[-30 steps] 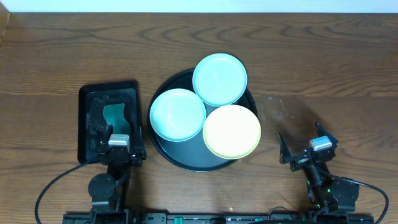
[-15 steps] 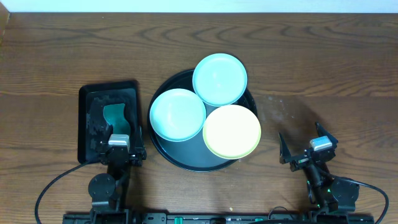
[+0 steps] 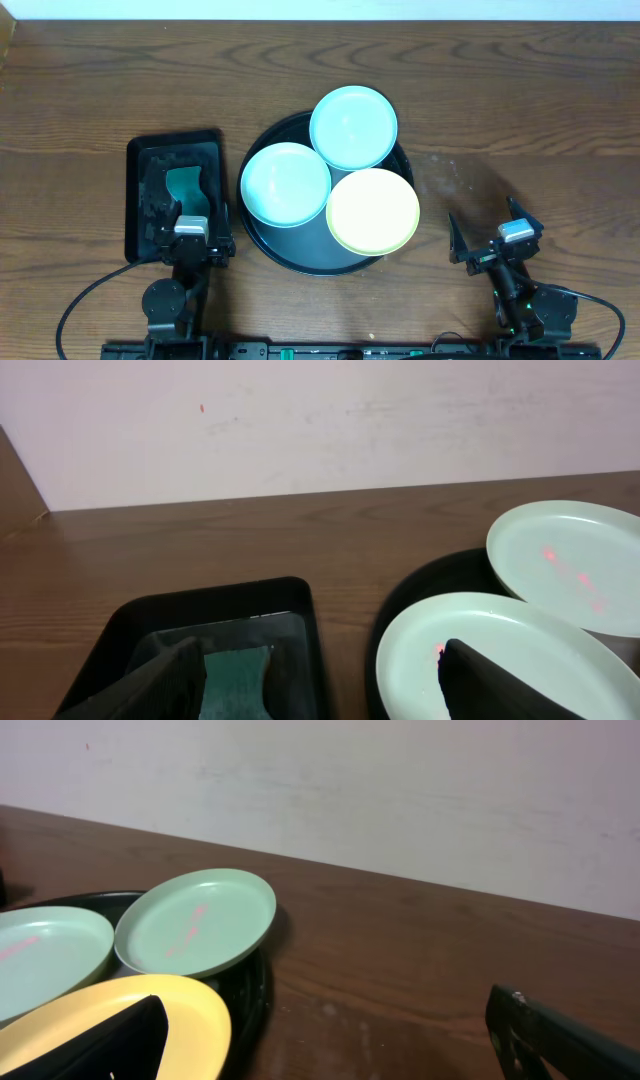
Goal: Clean dirty plates on tray and stack at the side
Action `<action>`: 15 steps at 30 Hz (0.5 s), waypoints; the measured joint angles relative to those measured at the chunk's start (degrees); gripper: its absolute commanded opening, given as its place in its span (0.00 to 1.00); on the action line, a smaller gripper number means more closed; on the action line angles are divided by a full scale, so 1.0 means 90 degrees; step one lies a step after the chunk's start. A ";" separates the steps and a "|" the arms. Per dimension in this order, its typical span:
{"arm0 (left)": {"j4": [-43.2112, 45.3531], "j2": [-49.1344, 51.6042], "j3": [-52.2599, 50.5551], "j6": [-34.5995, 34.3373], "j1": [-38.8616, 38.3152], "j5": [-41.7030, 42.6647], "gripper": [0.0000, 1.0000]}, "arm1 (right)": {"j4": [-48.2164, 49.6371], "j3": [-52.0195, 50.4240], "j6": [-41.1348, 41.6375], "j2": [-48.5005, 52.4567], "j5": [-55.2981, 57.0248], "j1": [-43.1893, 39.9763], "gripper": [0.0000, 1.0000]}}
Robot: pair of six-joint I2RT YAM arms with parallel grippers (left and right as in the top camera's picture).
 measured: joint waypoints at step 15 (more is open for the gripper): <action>-0.0007 0.0000 0.0000 0.0000 0.0000 -0.0080 0.75 | 0.0010 0.0000 0.0000 0.0000 0.0002 0.0000 0.99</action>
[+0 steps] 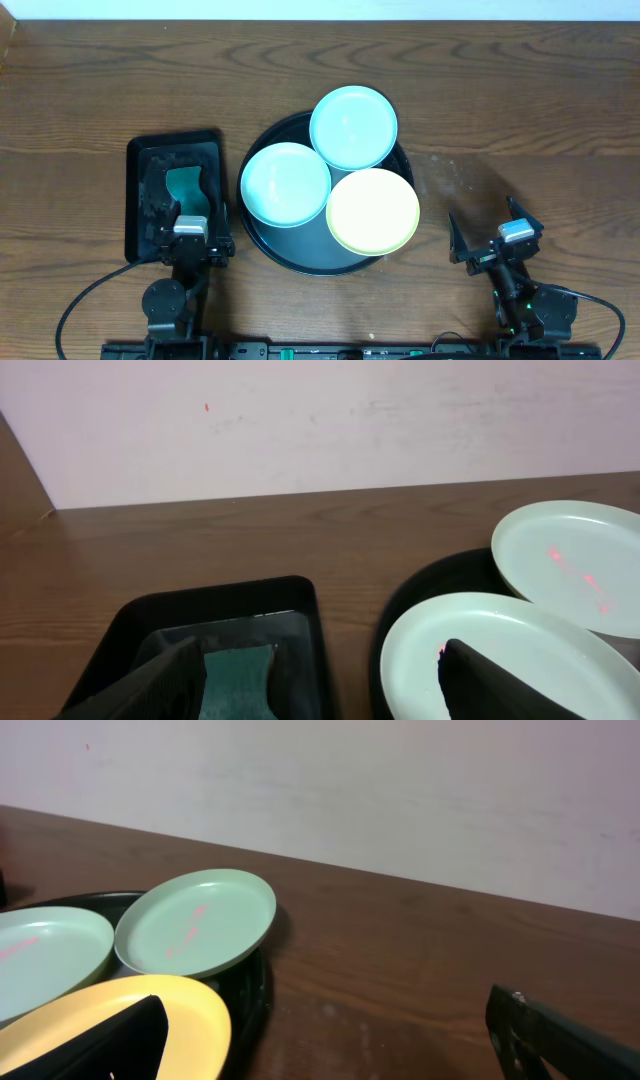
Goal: Clean dirty plates on tray and stack at the side
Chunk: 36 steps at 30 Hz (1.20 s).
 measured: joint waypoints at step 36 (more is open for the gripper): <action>-0.0843 0.2045 0.1581 0.0046 0.0000 -0.0085 0.75 | 0.0770 0.1673 0.0068 0.3145 0.0272 0.0000 0.99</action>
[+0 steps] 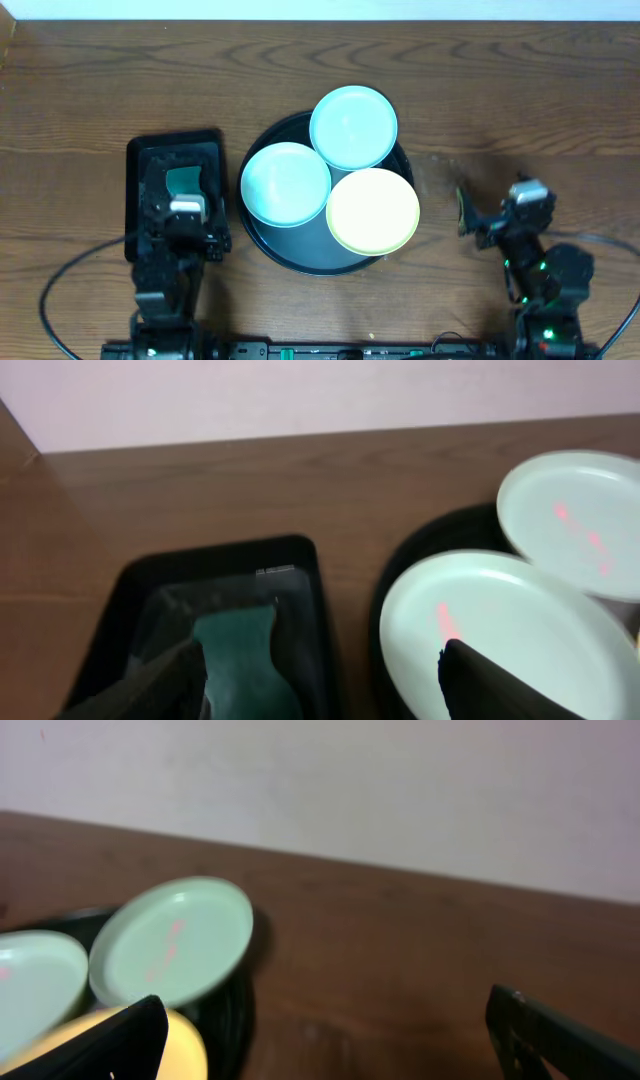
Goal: Clean dirty plates on tray and stack at the side
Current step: 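Reach the right gripper to the rim of the top green plate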
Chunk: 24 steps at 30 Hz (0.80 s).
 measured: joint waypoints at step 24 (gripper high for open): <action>-0.5809 0.5438 0.6885 0.0095 0.0000 0.0202 0.75 | -0.4879 0.5858 0.0078 0.4838 -0.0877 0.0000 0.99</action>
